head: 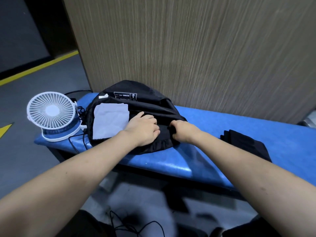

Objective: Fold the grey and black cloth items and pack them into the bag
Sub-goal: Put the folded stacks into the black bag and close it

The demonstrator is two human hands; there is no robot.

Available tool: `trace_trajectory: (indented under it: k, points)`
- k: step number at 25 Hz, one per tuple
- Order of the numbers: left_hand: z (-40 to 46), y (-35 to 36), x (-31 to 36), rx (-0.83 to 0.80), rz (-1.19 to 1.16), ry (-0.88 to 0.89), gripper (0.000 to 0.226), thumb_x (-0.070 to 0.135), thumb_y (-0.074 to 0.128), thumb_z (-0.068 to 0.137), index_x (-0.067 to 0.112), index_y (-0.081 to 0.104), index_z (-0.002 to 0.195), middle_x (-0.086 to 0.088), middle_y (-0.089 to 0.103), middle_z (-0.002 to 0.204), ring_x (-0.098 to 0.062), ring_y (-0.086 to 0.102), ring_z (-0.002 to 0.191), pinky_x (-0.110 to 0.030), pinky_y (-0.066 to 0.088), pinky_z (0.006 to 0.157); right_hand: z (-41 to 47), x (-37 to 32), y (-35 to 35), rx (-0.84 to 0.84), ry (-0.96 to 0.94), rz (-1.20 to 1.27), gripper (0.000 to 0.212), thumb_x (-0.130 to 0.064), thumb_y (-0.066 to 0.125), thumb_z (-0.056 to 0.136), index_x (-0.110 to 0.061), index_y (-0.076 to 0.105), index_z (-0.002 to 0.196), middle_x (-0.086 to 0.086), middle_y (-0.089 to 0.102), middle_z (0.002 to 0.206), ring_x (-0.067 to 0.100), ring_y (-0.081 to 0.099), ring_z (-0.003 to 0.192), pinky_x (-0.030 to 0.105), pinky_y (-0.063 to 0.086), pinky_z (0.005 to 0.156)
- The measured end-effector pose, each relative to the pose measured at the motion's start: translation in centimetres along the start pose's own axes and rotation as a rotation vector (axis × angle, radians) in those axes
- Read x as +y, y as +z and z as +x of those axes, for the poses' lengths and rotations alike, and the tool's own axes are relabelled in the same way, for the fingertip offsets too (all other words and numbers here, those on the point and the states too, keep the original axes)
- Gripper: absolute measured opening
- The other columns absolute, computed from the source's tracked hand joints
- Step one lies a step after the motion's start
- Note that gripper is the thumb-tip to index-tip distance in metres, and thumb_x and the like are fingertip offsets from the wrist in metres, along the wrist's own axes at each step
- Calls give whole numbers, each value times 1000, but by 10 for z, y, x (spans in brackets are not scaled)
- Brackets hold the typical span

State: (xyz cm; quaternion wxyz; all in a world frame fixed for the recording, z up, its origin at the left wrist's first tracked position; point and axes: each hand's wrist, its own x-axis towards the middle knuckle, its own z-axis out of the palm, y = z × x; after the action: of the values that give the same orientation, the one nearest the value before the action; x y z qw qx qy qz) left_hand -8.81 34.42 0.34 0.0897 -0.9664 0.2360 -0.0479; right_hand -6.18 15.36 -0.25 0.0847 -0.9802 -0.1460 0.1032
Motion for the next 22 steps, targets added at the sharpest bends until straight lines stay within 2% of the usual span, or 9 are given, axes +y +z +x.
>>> trace_trajectory:
  k: [5, 10, 17, 22]
  points:
    - [-7, 7, -10, 36, -23, 5, 40, 44, 31, 102, 32, 67, 113, 15, 55, 123, -7, 40, 128, -32, 29, 106, 0, 8, 2, 3, 8, -38, 46, -21, 58, 88, -21, 50, 133, 3, 53, 131, 27, 54, 118, 39, 49, 87]
    - [-12, 12, -18, 49, -37, -13, 38, 44, 32, 101, 32, 68, 108, 15, 55, 118, -7, 41, 125, -31, 32, 104, -2, 17, 2, -10, 41, -65, 48, -28, 57, 89, -29, 48, 136, 1, 50, 129, 25, 52, 119, 39, 49, 84]
    - [-16, 12, -24, 21, -39, -39, 38, 44, 31, 101, 33, 67, 110, 14, 54, 121, -7, 39, 129, -34, 30, 109, -2, 16, -1, -8, 69, -80, 47, -29, 56, 89, -31, 49, 135, 1, 50, 127, 26, 54, 116, 35, 44, 77]
    - [-16, 9, -22, 10, -56, 9, 39, 44, 32, 102, 31, 68, 112, 14, 55, 123, -9, 38, 130, -33, 21, 115, -4, 9, 0, 39, 6, -40, 43, -22, 54, 89, -25, 54, 132, 1, 56, 127, 25, 55, 116, 36, 48, 81]
